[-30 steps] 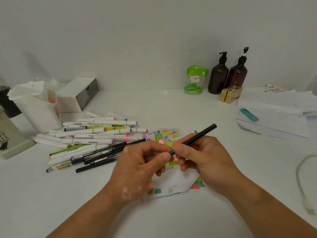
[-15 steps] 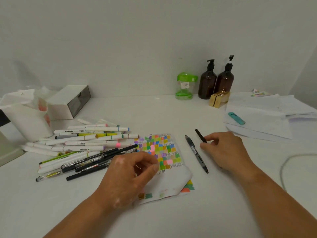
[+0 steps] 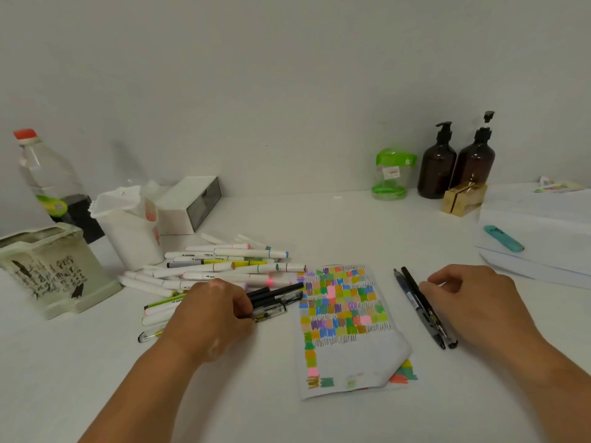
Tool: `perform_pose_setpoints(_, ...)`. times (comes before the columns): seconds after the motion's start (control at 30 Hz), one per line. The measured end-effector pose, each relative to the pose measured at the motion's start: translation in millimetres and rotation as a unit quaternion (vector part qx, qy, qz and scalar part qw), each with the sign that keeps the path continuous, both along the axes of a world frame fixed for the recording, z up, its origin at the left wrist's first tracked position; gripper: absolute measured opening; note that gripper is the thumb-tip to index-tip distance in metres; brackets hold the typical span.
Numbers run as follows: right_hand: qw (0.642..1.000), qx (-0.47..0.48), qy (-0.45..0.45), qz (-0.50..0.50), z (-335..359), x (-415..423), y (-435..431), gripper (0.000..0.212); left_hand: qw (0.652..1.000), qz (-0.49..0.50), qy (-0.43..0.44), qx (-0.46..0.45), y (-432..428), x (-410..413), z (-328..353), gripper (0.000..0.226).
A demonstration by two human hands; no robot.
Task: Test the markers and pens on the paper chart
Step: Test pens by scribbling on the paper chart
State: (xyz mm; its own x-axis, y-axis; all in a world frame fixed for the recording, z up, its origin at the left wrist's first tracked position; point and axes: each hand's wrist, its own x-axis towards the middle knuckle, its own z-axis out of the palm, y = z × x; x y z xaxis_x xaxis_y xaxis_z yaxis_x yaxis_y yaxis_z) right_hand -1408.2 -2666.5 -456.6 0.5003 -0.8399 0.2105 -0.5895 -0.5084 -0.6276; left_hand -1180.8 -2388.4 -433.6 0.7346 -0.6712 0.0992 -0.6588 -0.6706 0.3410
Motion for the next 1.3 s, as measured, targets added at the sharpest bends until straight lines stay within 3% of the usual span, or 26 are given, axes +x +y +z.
perform_pose_setpoints(0.2,1.0,-0.019,-0.01,0.016,6.3,3.6,12.2,0.007,0.999,-0.03,-0.026,0.03,-4.0,-3.2,-2.4,0.01)
perform_pose_setpoints(0.27,0.999,-0.026,-0.025,0.031,10.4,3.4,18.3,0.007,0.999,-0.032,-0.032,-0.03,-5.9,-5.4,-2.6,0.015)
perform_pose_setpoints(0.33,0.995,-0.025,-0.061,0.07,15.6,2.9,28.7,0.005,0.987,-0.014,-0.006,-0.161,-9.1,-8.6,-2.2,0.008)
perform_pose_setpoints(0.4,0.986,-0.017,-0.105,0.131,20.7,4.7,44.0,0.002,0.947,-0.012,0.117,-0.3,-14.1,-14.0,-1.8,0.004)
perform_pose_setpoints(0.47,0.972,-0.003,-0.113,0.204,23.0,7.6,61.7,0.008,0.863,-0.056,0.303,-0.401,-22.4,-27.5,-1.7,0.005)
perform_pose_setpoints(0.53,0.958,0.036,-0.083,0.273,22.8,11.0,77.2,0.029,0.781,-0.088,0.421,-0.453,-32.0,-42.6,-5.5,0.009)
perform_pose_setpoints(0.6,0.942,0.101,-0.053,0.317,20.8,15.3,86.3,0.04,0.724,-0.091,0.491,-0.476,-39.7,-54.0,-9.0,0.01)
perform_pose_setpoints(0.73,0.923,0.194,-0.126,0.308,20.4,20.3,88.0,0.014,0.685,-0.081,0.547,-0.474,-41.5,-56.5,-13.0,0.019)
perform_pose_setpoints(0.8,0.921,0.207,-0.177,0.278,21.8,19.5,83.9,0.015,0.671,-0.083,0.56,-0.479,-40.1,-52.9,-12.1,0.018)
perform_pose_setpoints(0.83,0.923,0.206,-0.19,0.266,22.7,18.4,81.7,0.018,0.676,-0.09,0.551,-0.48,-39.3,-51.4,-11.3,0.02)
perform_pose_setpoints(0.87,0.923,0.205,-0.199,0.257,23.6,17.3,79.5,0.019,0.702,-0.097,0.524,-0.472,-38.2,-50.6,-10.4,0.023)
perform_pose_setpoints(0.9,0.924,0.204,-0.207,0.25,24.1,16.3,77.3,0.019,0.758,-0.104,0.464,-0.447,-37.1,-50.2,-10.3,0.025)
perform_pose_setpoints(0.97,0.923,0.205,-0.22,0.241,25.1,15.0,75.0,0.015,0.892,-0.128,0.262,-0.344,-33.9,-51.2,-13.4,0.026)
perform_pose_setpoints(1.0,0.92,0.21,-0.226,0.241,24.9,14.9,75.1,0.013,0.93,-0.158,0.161,-0.291,-33.0,-53.4,-15.6,0.024)
perform_pose_setpoints(1.07,0.91,0.229,-0.238,0.251,25.0,16.4,78.0,0.008,0.946,-0.229,0.059,-0.222,-34.5,-59.6,-18.1,0.023)
perform_pose_setpoints(1.17,0.885,0.262,-0.26,0.284,25.4,18.4,85.3,0.006,0.936,-0.293,0.057,-0.187,-40.2,-68.4,-19.2,0.026)
perform_pose_setpoints(1.3,0.869,0.285,-0.244,0.322,24.3,19.6,94.7,0.004,0.929,-0.299,0.058,-0.209,-43.9,-75.4,-18.6,0.027)
